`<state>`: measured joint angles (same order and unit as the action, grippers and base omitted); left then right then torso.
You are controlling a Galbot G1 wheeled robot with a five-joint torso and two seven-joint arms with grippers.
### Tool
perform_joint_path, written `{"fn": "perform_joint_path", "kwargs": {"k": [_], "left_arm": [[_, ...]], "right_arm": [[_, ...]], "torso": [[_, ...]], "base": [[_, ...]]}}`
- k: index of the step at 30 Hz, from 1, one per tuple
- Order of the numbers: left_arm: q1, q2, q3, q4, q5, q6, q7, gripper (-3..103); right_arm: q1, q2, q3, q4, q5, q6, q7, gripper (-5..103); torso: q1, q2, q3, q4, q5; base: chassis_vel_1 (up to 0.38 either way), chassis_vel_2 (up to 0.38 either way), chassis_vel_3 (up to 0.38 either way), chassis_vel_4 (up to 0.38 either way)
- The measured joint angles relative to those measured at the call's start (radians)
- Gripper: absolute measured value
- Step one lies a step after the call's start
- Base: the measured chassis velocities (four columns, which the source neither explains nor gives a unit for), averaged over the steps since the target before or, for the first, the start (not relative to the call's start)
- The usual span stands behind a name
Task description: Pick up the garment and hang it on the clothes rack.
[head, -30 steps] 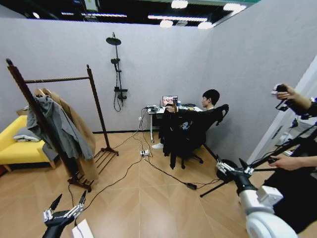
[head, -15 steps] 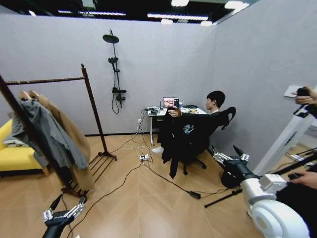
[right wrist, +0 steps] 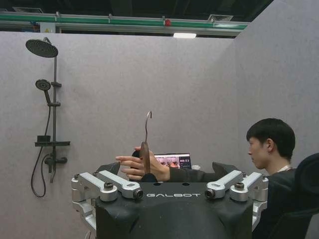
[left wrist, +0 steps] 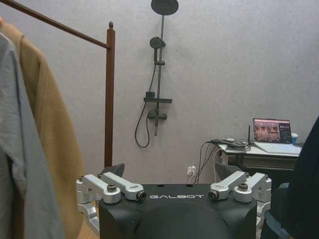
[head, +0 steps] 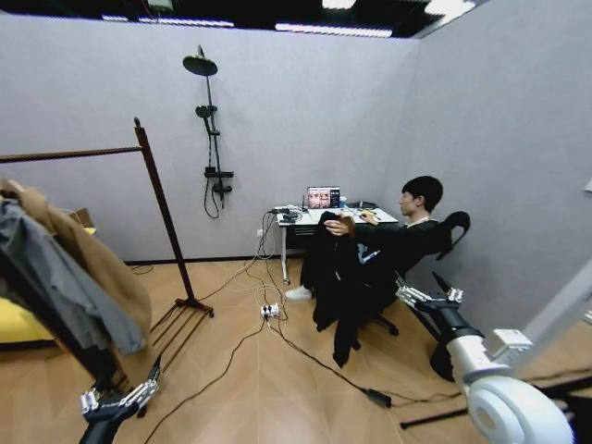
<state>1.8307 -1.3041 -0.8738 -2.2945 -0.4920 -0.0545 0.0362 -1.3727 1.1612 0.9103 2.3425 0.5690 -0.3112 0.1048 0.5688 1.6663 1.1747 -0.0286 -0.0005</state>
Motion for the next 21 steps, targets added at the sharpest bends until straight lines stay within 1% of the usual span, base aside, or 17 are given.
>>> {"fn": "perform_joint_path", "kwargs": {"k": [1, 2, 5, 6, 7, 8, 9, 13, 16, 21], "left_arm": [[0.000, 0.000, 0.000, 0.000, 0.000, 0.000, 0.000, 100], [0.000, 0.000, 0.000, 0.000, 0.000, 0.000, 0.000, 100], [0.000, 0.000, 0.000, 0.000, 0.000, 0.000, 0.000, 100], [0.000, 0.000, 0.000, 0.000, 0.000, 0.000, 0.000, 100], [0.000, 0.000, 0.000, 0.000, 0.000, 0.000, 0.000, 100], [0.000, 0.000, 0.000, 0.000, 0.000, 0.000, 0.000, 100], [0.000, 0.000, 0.000, 0.000, 0.000, 0.000, 0.000, 100], [0.000, 0.000, 0.000, 0.000, 0.000, 0.000, 0.000, 100], [0.000, 0.000, 0.000, 0.000, 0.000, 0.000, 0.000, 100], [0.000, 0.000, 0.000, 0.000, 0.000, 0.000, 0.000, 100]], "right_arm": [[0.000, 0.001, 0.000, -0.001, -0.004, 0.011, -0.012, 100], [-0.002, 0.004, -0.001, -0.001, -0.006, 0.015, -0.017, 100], [-0.010, 0.014, -0.004, 0.001, -0.009, 0.022, -0.025, 100], [-0.012, 0.015, -0.004, 0.001, -0.010, 0.024, -0.026, 100], [-0.013, 0.015, -0.004, 0.001, -0.010, 0.026, -0.028, 100], [-0.013, 0.015, -0.004, 0.001, -0.010, 0.026, -0.028, 100], [-0.013, 0.015, -0.004, 0.001, -0.010, 0.027, -0.028, 100], [-0.014, 0.018, -0.003, 0.001, -0.010, 0.029, -0.030, 100], [-0.015, 0.020, -0.005, 0.000, -0.014, 0.030, -0.030, 100], [-0.015, 0.017, -0.015, -0.001, -0.019, 0.035, -0.015, 100]], "torso": [[0.000, 0.000, 0.000, 0.0002, 0.0000], [0.000, 0.000, 0.000, 0.0002, 0.0009], [0.000, 0.000, 0.000, 0.0004, 0.0007], [0.000, 0.000, 0.000, 0.0000, 0.0003], [0.000, 0.000, 0.000, 0.0004, 0.0001], [0.000, 0.000, 0.000, 0.0004, 0.0001], [0.000, 0.000, 0.000, 0.0002, 0.0009], [0.000, 0.000, 0.000, 0.0003, 0.0003], [0.000, 0.000, 0.000, 0.0002, 0.0007], [0.000, 0.000, 0.000, 0.0003, 0.0005]], "base": [[-0.309, 0.290, 0.277, -0.293], [-0.306, 0.290, 0.277, -0.288], [-0.281, 0.286, 0.286, -0.281], [-0.271, 0.281, 0.294, -0.270], [-0.288, 0.284, 0.277, -0.270], [-0.288, 0.284, 0.277, -0.270], [-0.288, 0.257, 0.259, -0.273], [-0.270, 0.267, 0.268, -0.259], [-0.280, 0.277, 0.278, -0.258], [-0.257, 0.259, 0.254, -0.258]]}}
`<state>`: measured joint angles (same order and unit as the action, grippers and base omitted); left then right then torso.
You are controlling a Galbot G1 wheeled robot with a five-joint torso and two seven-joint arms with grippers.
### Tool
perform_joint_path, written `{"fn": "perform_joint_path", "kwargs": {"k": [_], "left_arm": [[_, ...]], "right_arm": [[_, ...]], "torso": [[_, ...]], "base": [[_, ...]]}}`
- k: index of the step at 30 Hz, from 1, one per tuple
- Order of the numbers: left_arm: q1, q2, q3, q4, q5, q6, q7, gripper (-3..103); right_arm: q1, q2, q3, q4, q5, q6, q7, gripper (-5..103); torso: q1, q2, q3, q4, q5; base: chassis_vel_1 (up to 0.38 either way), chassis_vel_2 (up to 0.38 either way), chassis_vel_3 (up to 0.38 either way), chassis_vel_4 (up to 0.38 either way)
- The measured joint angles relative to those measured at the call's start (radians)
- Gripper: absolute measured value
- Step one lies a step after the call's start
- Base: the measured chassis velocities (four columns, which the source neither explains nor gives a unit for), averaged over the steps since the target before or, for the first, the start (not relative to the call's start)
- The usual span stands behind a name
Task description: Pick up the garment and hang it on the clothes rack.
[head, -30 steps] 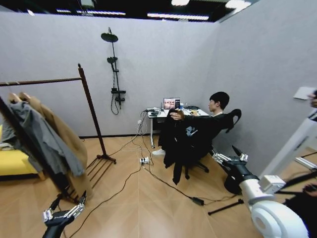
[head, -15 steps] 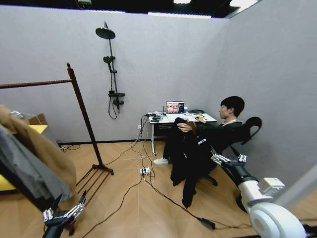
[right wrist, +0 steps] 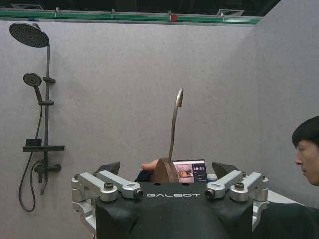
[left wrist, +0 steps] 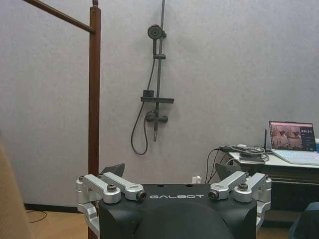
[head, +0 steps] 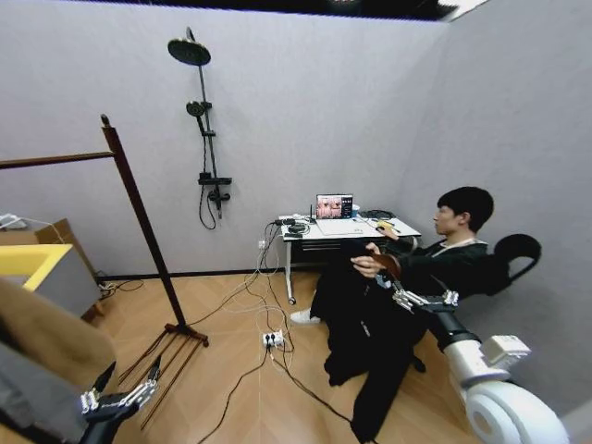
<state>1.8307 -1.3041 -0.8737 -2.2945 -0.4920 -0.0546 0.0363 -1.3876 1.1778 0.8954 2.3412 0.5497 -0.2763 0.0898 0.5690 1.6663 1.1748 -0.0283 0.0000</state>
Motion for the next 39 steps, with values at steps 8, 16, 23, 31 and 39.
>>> {"fn": "perform_joint_path", "kwargs": {"k": [8, 16, 23, 31, 39], "left_arm": [[0.000, 0.000, 0.000, 0.000, 0.000, 0.000, 0.000, 100], [0.000, 0.000, 0.000, 0.000, 0.000, 0.000, 0.000, 100], [0.000, 0.000, 0.000, 0.000, 0.000, 0.000, 0.000, 100], [0.000, 0.000, 0.000, 0.000, 0.000, 0.000, 0.000, 100], [0.000, 0.000, 0.000, 0.000, 0.000, 0.000, 0.000, 100]], "right_arm": [[-0.003, -0.008, 0.000, 0.016, -0.008, -0.014, 0.001, 100], [-0.001, 0.001, -0.009, -0.020, -0.018, -0.003, -0.007, 79], [0.019, -0.016, -0.002, -0.057, -0.009, 0.011, -0.015, 51], [0.022, -0.011, -0.002, -0.075, -0.007, 0.028, -0.027, 29], [0.019, -0.014, -0.004, -0.076, 0.005, 0.054, -0.018, 9]], "torso": [[0.000, 0.000, 0.000, -0.0002, -0.0003], [-0.001, 0.001, 0.000, 0.0000, 0.0001], [0.000, 0.000, 0.000, 0.0003, 0.0000], [0.000, 0.000, 0.000, 0.0001, 0.0000], [0.000, 0.000, 0.000, 0.0000, 0.0000]], "base": [[-0.114, 0.110, 0.083, -0.065], [0.052, -0.035, -0.041, 0.019], [0.000, 0.000, 0.000, 0.000], [0.000, 0.000, 0.000, 0.000], [0.000, 0.000, 0.000, 0.000]]}}
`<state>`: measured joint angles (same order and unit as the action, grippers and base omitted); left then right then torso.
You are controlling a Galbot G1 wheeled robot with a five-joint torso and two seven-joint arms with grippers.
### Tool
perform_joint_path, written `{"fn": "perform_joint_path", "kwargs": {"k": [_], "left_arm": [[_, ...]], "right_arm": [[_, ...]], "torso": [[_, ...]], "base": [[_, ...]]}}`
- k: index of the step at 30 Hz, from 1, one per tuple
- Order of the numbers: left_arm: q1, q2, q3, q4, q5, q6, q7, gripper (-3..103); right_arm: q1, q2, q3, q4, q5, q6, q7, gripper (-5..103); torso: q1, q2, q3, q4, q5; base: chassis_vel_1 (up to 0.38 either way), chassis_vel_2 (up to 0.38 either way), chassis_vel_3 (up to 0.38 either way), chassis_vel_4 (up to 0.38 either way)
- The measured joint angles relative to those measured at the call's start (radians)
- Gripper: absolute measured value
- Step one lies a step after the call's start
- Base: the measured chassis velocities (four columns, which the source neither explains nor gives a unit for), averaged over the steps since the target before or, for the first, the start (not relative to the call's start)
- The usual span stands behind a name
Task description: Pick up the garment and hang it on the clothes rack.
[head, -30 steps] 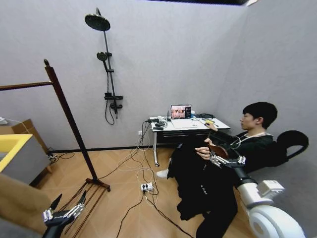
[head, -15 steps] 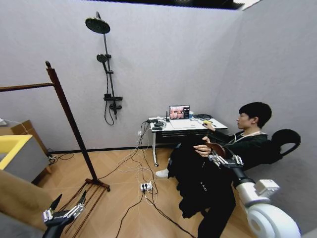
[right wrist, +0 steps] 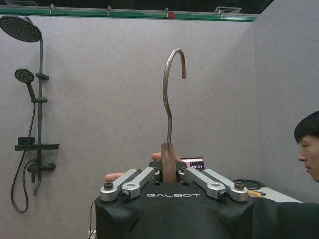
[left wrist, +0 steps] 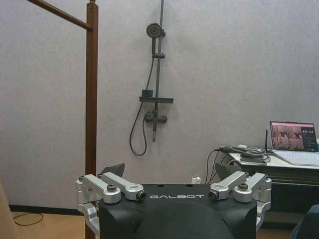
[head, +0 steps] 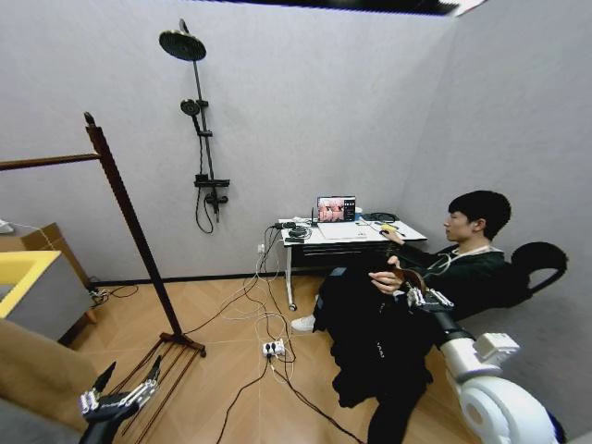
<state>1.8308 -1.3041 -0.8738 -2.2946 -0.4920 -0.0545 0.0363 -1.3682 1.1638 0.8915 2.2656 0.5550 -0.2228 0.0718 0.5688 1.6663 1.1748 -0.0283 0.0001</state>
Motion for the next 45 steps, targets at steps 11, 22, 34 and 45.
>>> {"fn": "perform_joint_path", "kwargs": {"k": [11, 22, 34, 45], "left_arm": [[0.000, 0.000, 0.000, 0.000, 0.000, 0.000, 0.000, 100], [0.000, 0.000, 0.000, 0.000, 0.000, 0.000, 0.000, 100], [0.000, 0.000, 0.000, 0.000, 0.000, 0.000, 0.000, 100], [0.000, 0.000, 0.000, 0.000, 0.000, 0.000, 0.000, 100]], "right_arm": [[0.009, -0.029, -0.007, 0.012, 0.007, 0.076, 0.050, 9], [-0.010, -0.018, -0.006, 0.028, -0.008, 0.070, 0.018, 9], [-0.016, -0.014, -0.006, 0.033, -0.007, 0.069, 0.006, 9], [-0.013, -0.017, -0.017, 0.023, -0.007, 0.067, -0.005, 9]], "torso": [[0.000, 0.000, 0.000, -0.0001, 0.0000], [0.000, 0.000, 0.000, 0.0000, 0.0000], [0.000, 0.000, 0.000, 0.0003, 0.0001], [0.000, 0.000, 0.000, 0.0000, -0.0001]], "base": [[0.000, 0.000, 0.000, 0.000], [0.000, 0.000, 0.000, 0.000], [-0.052, 0.051, 0.051, -0.051], [-0.116, 0.095, 0.114, -0.109]]}}
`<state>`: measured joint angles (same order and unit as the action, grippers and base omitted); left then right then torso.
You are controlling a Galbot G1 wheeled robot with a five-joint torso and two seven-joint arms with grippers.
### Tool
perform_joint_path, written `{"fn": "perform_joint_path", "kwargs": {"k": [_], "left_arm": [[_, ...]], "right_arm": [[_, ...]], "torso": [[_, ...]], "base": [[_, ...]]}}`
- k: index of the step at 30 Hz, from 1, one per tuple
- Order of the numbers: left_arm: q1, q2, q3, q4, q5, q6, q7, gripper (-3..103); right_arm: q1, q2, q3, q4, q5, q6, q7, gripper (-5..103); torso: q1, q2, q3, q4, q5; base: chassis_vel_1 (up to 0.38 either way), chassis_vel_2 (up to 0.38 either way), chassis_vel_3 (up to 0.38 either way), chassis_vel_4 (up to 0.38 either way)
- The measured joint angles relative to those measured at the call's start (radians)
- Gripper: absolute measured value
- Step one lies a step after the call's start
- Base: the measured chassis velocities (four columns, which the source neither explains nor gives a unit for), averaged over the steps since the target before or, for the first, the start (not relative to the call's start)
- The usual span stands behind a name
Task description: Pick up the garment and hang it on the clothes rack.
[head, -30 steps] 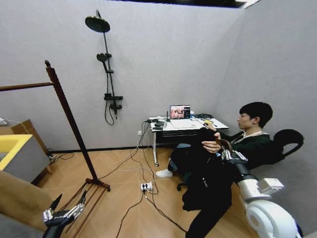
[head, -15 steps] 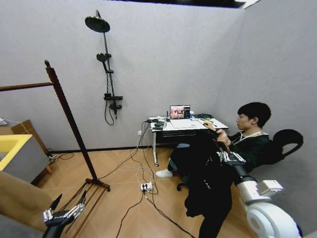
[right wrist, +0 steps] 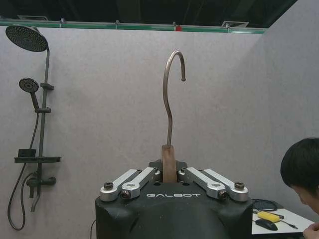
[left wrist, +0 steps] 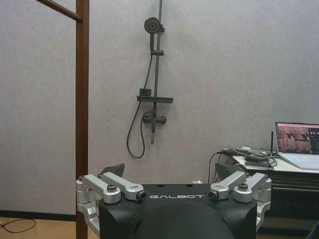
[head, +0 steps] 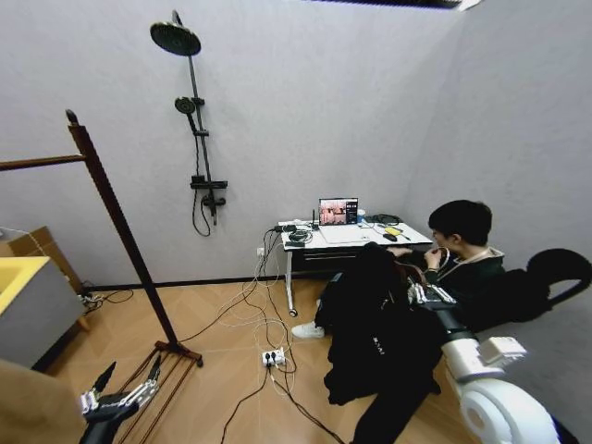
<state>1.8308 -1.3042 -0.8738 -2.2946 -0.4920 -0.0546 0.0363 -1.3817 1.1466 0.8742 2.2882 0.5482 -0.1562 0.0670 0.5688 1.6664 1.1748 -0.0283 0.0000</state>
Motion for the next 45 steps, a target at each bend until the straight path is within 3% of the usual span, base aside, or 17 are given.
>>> {"fn": "perform_joint_path", "kwargs": {"k": [22, 45], "left_arm": [[0.000, 0.000, 0.000, 0.000, 0.000, 0.000, 0.000, 100], [0.000, 0.000, 0.000, 0.000, 0.000, 0.000, 0.000, 100]], "right_arm": [[0.012, -0.013, -0.020, -0.024, -0.001, 0.018, -0.025, 9], [0.164, -0.079, -0.145, -0.126, 0.003, 0.015, -0.067, 9]], "torso": [[0.000, 0.000, 0.000, -0.0001, 0.0000], [0.000, 0.000, 0.000, 0.0002, 0.0001]], "base": [[-0.069, 0.069, 0.064, -0.071], [0.021, 0.021, 0.019, 0.023]]}}
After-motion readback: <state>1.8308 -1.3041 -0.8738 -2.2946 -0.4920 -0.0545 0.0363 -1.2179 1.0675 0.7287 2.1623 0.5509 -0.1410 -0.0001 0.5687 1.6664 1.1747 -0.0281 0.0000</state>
